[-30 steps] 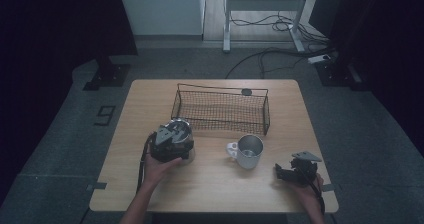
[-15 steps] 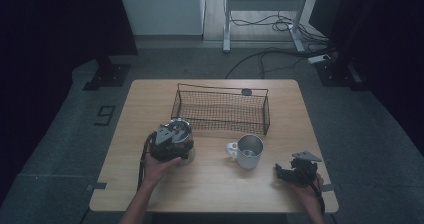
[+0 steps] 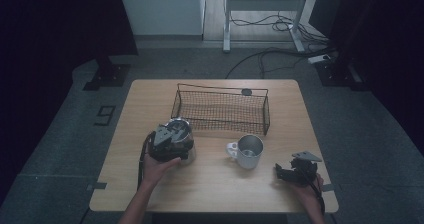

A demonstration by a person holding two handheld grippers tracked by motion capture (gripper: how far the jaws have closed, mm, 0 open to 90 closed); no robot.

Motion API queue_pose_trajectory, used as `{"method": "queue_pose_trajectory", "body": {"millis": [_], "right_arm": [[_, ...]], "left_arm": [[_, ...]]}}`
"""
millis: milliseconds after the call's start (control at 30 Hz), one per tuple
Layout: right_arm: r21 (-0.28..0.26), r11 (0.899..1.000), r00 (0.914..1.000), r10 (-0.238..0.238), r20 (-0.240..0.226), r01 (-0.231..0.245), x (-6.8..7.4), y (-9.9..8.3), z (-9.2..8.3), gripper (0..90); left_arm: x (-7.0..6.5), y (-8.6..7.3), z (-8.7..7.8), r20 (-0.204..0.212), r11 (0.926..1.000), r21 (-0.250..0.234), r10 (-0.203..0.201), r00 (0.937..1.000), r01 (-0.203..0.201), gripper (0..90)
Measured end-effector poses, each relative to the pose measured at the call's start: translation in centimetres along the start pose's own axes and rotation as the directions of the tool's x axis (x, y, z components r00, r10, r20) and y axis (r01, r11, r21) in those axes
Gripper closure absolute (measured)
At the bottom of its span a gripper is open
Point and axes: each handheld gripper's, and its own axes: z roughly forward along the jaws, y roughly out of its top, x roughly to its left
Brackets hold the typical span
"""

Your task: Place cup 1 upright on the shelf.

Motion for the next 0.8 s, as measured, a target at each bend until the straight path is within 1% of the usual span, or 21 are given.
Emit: {"method": "queue_pose_trajectory", "body": {"millis": [367, 500, 800], "right_arm": [[0.0, 1.0, 1.0, 0.0, 0.0, 0.0, 0.0, 0.0, 0.0, 5.6], [0.001, 1.0, 1.0, -0.001, 0.001, 0.001, 0.0, 0.0, 0.0, 5.6], [0.001, 1.0, 1.0, -0.001, 0.001, 0.001, 0.0, 0.0, 0.0, 5.6]], "left_arm": [[0.0, 0.7, -0.9, 0.011, 0.9996, -0.027, 0.01, 0.9999, -0.01, 3.8], [0.0, 0.8, -1.1, 0.022, 0.9994, -0.035, 0.001, 0.9998, 0.0, 3.8], [-0.1, 1.4, -1.5, 0.02, 0.9986, -0.051, 0.009, 0.9997, -0.008, 3.8]]}}
